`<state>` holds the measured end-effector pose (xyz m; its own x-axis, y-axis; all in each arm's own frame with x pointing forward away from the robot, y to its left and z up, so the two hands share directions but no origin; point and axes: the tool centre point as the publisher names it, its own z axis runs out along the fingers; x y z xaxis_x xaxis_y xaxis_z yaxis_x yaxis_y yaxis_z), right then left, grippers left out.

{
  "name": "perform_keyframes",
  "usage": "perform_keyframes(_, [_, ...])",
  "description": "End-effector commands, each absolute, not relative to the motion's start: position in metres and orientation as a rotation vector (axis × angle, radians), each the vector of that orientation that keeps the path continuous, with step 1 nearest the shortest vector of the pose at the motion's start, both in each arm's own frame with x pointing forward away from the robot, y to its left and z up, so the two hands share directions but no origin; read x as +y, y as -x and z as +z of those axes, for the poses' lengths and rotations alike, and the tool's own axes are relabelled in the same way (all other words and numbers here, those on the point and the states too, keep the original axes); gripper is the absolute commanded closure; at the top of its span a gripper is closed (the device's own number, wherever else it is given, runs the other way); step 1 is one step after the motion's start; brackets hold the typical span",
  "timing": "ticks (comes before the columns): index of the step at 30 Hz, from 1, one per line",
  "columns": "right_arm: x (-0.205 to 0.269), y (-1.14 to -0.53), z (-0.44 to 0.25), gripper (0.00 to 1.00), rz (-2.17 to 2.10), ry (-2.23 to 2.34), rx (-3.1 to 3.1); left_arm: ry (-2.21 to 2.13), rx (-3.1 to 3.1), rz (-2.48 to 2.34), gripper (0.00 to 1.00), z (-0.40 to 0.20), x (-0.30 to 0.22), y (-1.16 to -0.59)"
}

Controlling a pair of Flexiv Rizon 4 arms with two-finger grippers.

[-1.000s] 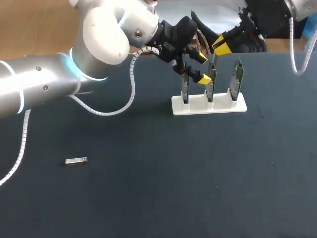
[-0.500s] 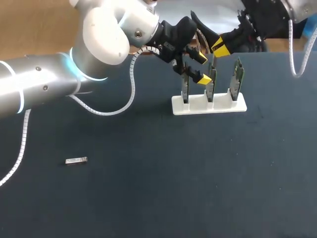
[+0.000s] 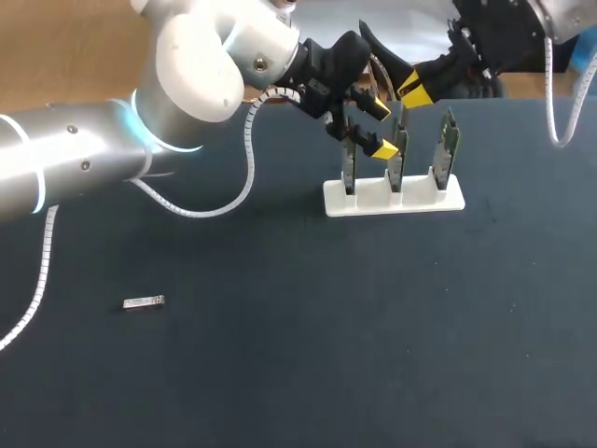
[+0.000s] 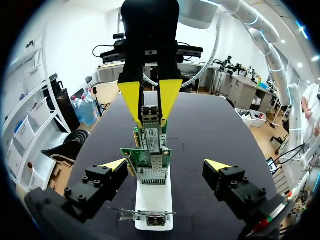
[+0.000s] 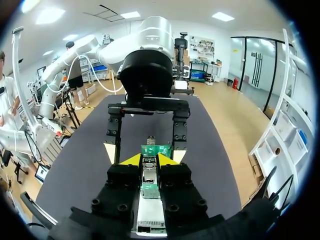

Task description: Pick up the optical module with the left hand, and insert it into the network port with the right hand.

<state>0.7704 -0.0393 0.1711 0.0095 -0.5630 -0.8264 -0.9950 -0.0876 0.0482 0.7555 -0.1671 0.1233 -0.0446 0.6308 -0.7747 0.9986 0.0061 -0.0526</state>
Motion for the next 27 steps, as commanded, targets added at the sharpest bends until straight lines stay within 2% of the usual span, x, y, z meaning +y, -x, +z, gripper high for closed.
perform_keyframes(1, [-0.039,-0.765,0.174,1.0,0.934,1.698,1.609,-1.683,1.734,-0.854,0.0,0.124,-0.168,-0.757])
perform_keyframes(27, [-0.04,-0.763,0.165,1.0,0.943,1.698,1.644,-1.683,1.734,-0.854,0.0,0.124,-0.168,-0.757])
